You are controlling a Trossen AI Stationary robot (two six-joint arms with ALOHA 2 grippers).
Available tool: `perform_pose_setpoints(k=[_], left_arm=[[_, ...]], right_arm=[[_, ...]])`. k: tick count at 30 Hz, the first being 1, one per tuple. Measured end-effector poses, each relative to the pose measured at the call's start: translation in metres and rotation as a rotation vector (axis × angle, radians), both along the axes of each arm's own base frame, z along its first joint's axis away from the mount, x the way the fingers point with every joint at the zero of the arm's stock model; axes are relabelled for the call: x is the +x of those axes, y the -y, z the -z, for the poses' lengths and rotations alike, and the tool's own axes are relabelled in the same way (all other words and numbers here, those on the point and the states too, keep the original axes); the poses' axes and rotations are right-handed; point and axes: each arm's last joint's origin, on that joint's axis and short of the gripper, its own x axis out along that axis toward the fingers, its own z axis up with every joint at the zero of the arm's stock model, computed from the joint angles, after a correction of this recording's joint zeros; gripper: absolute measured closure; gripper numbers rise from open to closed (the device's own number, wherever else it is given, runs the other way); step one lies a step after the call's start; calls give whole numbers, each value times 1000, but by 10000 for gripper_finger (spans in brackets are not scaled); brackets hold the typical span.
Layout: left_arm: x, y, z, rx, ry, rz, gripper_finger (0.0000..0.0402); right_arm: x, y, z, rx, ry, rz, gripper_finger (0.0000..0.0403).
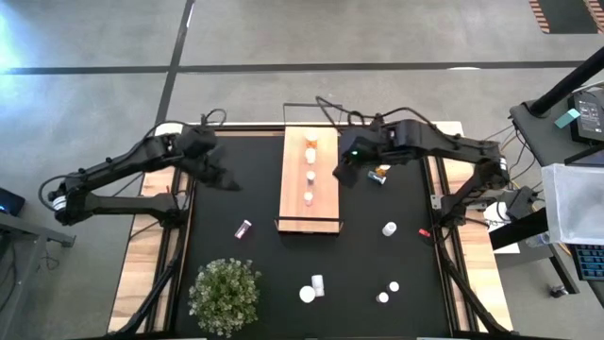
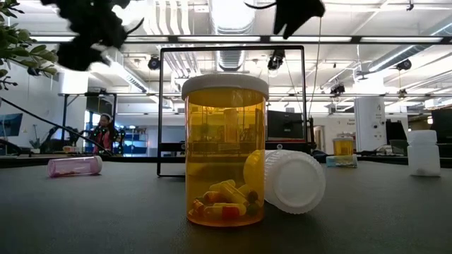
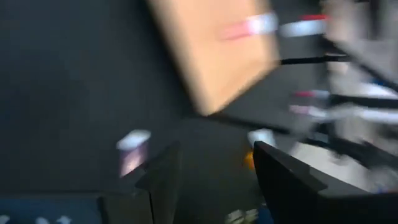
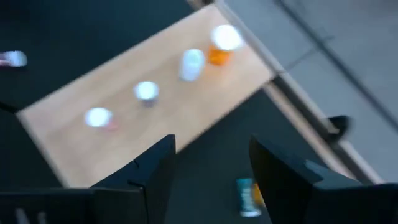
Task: Pick and place medicine bottles onto shelf by color
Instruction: Put the top pink pill bottle on the shelf aligned with the other pink pill bottle
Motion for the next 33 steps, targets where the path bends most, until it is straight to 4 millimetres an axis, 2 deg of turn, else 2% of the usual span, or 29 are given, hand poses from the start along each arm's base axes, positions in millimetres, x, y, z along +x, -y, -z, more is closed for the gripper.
perform_pose_setpoints(k=[3, 5, 16, 23, 33], left_arm=[[-6, 9, 8, -52, -132, -49, 221], [-1, 15, 12, -56, -180, -57, 221], [48, 51, 49, -19, -472, 67, 221], [71, 71, 77, 105, -620, 160, 221], [91, 83, 97, 210, -606, 179, 221]], right_arm=[[-10, 1, -2, -74, -20, 4, 207], [-13, 2, -2, -111, -31, 1, 207], [-16, 3, 6, -191, -108, -39, 207], [-16, 3, 6, -194, -112, -46, 207], [-17, 3, 6, -197, -119, -53, 207]])
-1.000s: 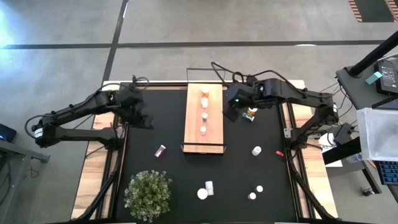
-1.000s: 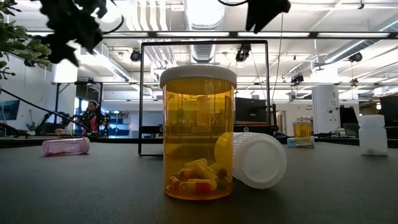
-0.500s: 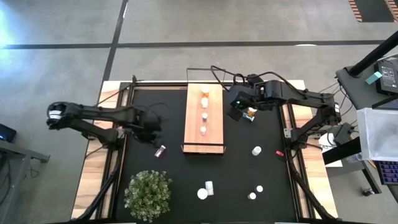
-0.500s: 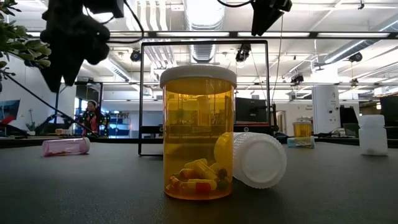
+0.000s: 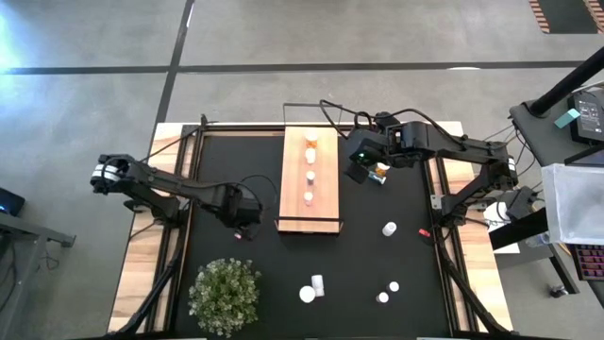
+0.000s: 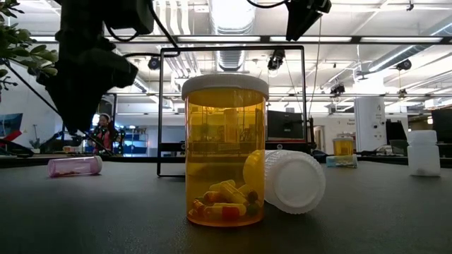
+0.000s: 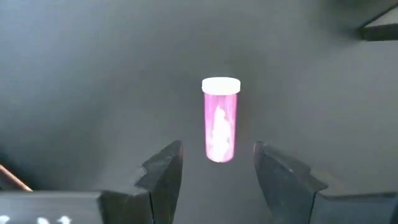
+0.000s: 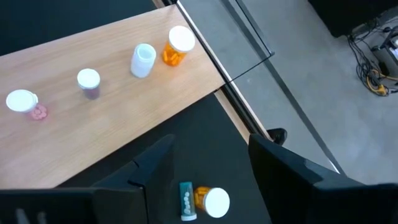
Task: Pick and place medicine bottles onto shelf by color
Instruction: Put the top pink pill bottle on the shelf aligned with the other pink pill bottle
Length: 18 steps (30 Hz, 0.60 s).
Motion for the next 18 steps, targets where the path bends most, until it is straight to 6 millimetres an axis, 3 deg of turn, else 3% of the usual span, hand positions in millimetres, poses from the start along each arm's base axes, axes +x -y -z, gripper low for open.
perform_pose_setpoints(k=[7, 18], left_arm=[[6, 2, 14, 10, -33, 8, 221], [-3, 4, 44, -37, -24, 13, 221]], right_arm=[[-1, 0, 0, 1, -7, 1, 207], [-2, 0, 1, 4, -27, 4, 207]])
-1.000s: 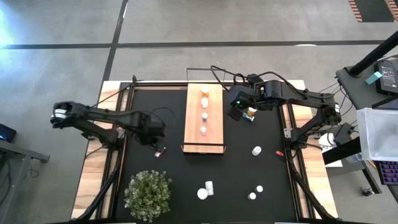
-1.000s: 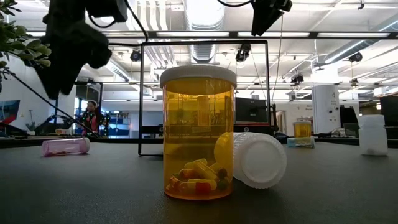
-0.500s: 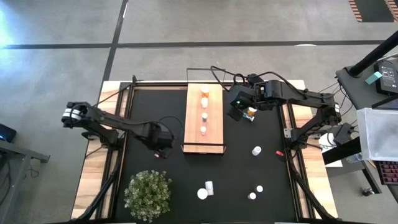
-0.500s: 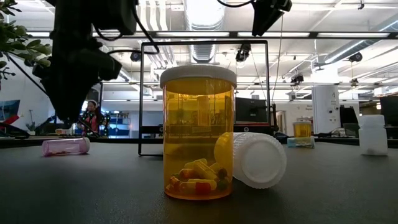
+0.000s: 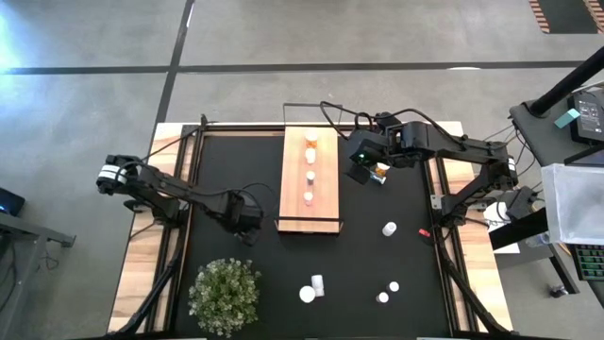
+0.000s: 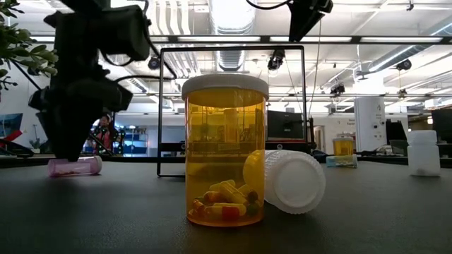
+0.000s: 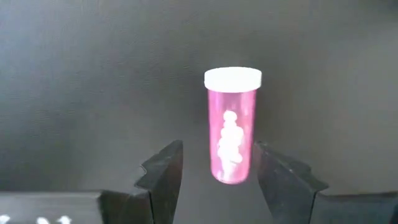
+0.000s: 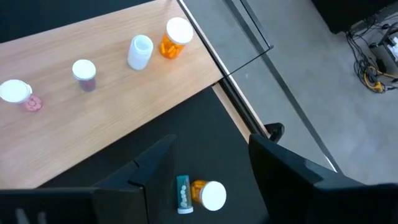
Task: Pick and place medicine bottles onto shelf by color
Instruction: Put the top pink pill bottle on the shelf aligned with the other pink pill bottle
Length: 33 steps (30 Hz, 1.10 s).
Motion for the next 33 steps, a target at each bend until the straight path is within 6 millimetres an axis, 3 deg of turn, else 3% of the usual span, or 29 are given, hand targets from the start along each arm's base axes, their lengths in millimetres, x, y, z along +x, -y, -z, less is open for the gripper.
perform_pose_setpoints(k=[7, 17, 25, 33], left_arm=[[-8, -1, 12, 2, -23, -47, 231], [-5, -1, 12, 0, 23, -22, 333], [-3, 0, 3, -26, 115, 9, 315], [-11, -4, -20, 2, 224, -26, 311]], right_arm=[[0, 0, 0, 0, 3, 1, 207], [0, 0, 0, 3, 10, 9, 207], [1, 0, 0, 3, 13, 8, 207], [1, 0, 0, 2, 14, 7, 207]])
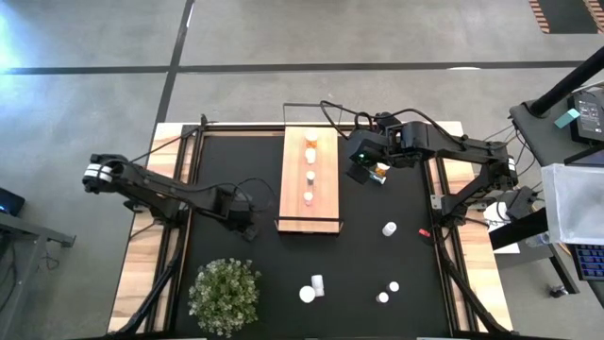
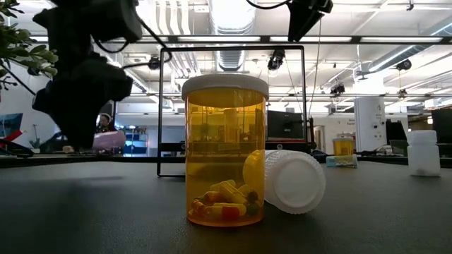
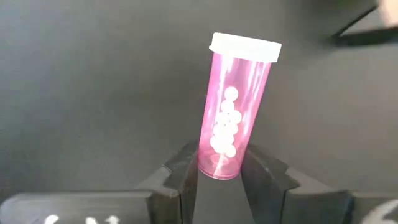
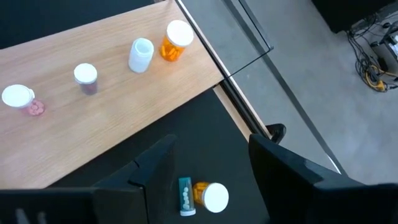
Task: Pick and place medicine bottles onto shelf by color
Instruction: Put the top pink pill bottle on the shelf aligned with the other pink pill bottle
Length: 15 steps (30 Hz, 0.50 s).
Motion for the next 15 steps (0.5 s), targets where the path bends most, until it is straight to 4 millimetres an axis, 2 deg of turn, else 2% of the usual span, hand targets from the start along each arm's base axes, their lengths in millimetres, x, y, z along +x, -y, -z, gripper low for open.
perform_pose_setpoints(k=[10, 15], left_arm=[[-17, -16, -41, 105, 199, -109, 310], [-23, -22, -72, 131, 365, -131, 309]], right_arm=[[2, 0, -1, -32, -42, -101, 207], [15, -2, -7, 20, 98, -192, 207]])
